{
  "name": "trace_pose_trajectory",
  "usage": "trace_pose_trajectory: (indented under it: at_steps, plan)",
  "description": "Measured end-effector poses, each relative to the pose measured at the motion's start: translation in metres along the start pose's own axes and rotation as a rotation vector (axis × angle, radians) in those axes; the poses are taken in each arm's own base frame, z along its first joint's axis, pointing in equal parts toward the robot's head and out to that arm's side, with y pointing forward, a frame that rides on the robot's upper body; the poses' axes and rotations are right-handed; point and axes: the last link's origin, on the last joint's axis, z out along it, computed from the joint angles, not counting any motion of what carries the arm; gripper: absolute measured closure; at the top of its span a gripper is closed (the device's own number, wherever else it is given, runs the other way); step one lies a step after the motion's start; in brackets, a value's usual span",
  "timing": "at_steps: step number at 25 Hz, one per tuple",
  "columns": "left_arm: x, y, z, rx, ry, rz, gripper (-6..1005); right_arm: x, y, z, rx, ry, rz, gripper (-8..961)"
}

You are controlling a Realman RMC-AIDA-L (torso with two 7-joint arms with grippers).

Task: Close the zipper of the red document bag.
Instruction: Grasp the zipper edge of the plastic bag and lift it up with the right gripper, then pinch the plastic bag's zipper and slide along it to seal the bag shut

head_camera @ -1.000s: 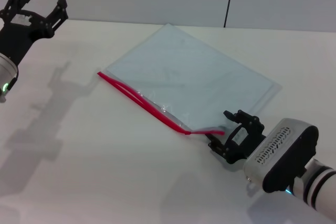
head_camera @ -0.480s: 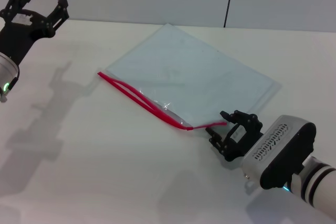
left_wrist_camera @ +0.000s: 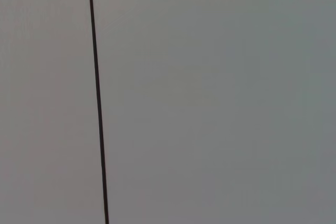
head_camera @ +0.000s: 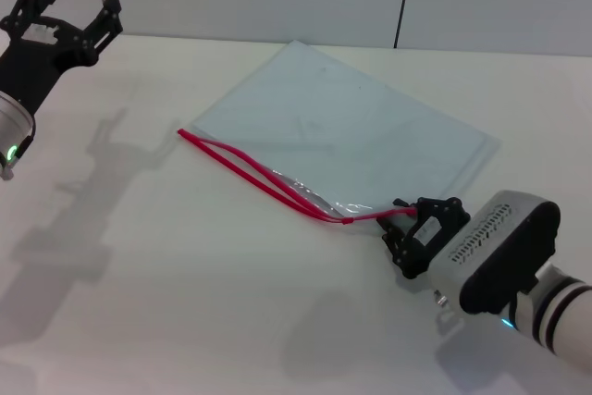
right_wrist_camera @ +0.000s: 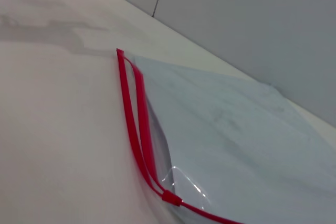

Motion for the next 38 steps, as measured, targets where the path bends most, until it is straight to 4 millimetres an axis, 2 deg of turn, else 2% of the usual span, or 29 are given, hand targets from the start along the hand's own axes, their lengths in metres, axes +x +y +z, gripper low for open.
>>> trace_pose_trajectory:
  at_steps: [5, 13, 20, 25, 28, 38]
  plan:
    - [-0.002, 0.002, 0.0, -0.01, -0.012, 0.002, 133, -0.006, -0.003, 0.003, 0.009, 0.005, 0.025, 691]
    - [-0.005, 0.006, -0.001, -0.03, -0.031, -0.002, 135, -0.027, -0.017, -0.008, 0.059, -0.055, 0.089, 754]
    - [-0.008, 0.013, -0.001, -0.084, -0.053, 0.004, 139, -0.028, -0.026, -0.014, 0.07, -0.05, 0.087, 806]
    - [-0.009, 0.025, 0.003, -0.218, -0.103, -0.024, 143, -0.032, -0.04, -0.025, 0.101, -0.064, 0.093, 832]
    - [-0.007, 0.036, 0.006, -0.323, -0.129, 0.019, 145, -0.033, -0.043, -0.026, 0.106, -0.064, 0.096, 856]
    - [0.009, 0.073, 0.021, -0.66, -0.204, 0.154, 153, -0.049, -0.036, -0.03, 0.072, -0.072, 0.092, 879]
